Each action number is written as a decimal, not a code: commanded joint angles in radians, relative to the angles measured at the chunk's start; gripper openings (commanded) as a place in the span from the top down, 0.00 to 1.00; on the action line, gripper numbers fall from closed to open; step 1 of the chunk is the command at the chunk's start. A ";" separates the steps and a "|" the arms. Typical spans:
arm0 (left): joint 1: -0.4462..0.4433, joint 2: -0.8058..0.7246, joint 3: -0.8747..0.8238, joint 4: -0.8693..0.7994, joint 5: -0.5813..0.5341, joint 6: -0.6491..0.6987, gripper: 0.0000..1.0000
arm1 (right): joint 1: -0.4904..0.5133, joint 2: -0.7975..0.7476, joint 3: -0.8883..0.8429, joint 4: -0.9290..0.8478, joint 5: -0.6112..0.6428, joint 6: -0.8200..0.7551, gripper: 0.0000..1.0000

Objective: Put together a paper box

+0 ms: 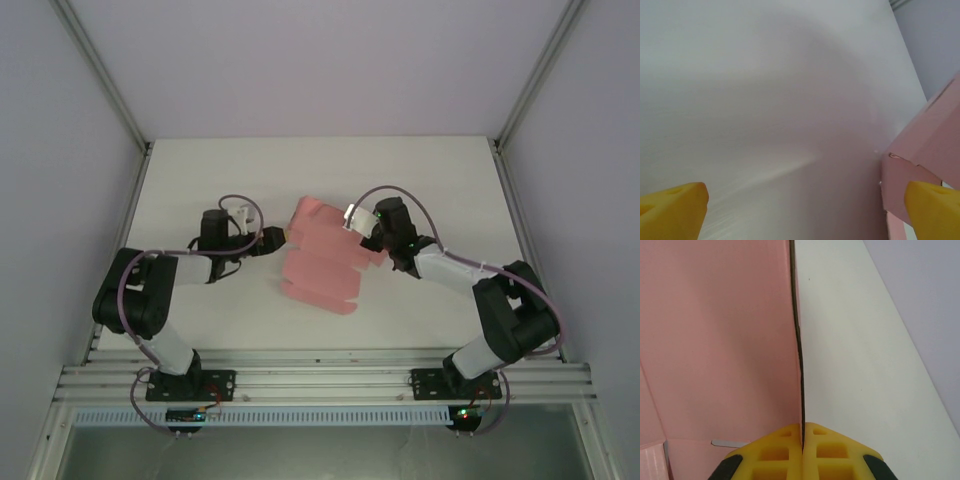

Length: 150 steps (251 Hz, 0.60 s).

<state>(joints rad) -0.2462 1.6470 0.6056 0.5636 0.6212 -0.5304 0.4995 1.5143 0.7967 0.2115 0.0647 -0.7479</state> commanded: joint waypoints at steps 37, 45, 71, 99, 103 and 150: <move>-0.040 -0.012 -0.003 0.074 -0.006 0.049 0.00 | -0.020 -0.051 0.030 -0.016 -0.065 0.087 1.00; -0.045 -0.015 -0.009 0.095 -0.012 0.047 0.00 | -0.026 -0.053 0.032 -0.023 -0.073 0.098 1.00; -0.070 -0.021 -0.027 0.141 -0.050 0.047 0.00 | -0.033 -0.064 0.034 -0.033 -0.114 0.117 1.00; -0.119 -0.029 -0.033 0.165 -0.087 0.077 0.00 | -0.038 -0.072 0.035 -0.037 -0.136 0.133 1.00; -0.129 -0.030 -0.033 0.165 -0.097 0.083 0.00 | -0.041 -0.075 0.036 -0.038 -0.142 0.139 1.00; -0.203 -0.026 -0.014 0.115 -0.210 0.121 0.00 | -0.041 -0.083 0.031 -0.042 -0.149 0.143 1.00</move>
<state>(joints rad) -0.4191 1.6436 0.5797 0.6849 0.4999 -0.4541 0.4572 1.4593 0.7994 0.1753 -0.0536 -0.6426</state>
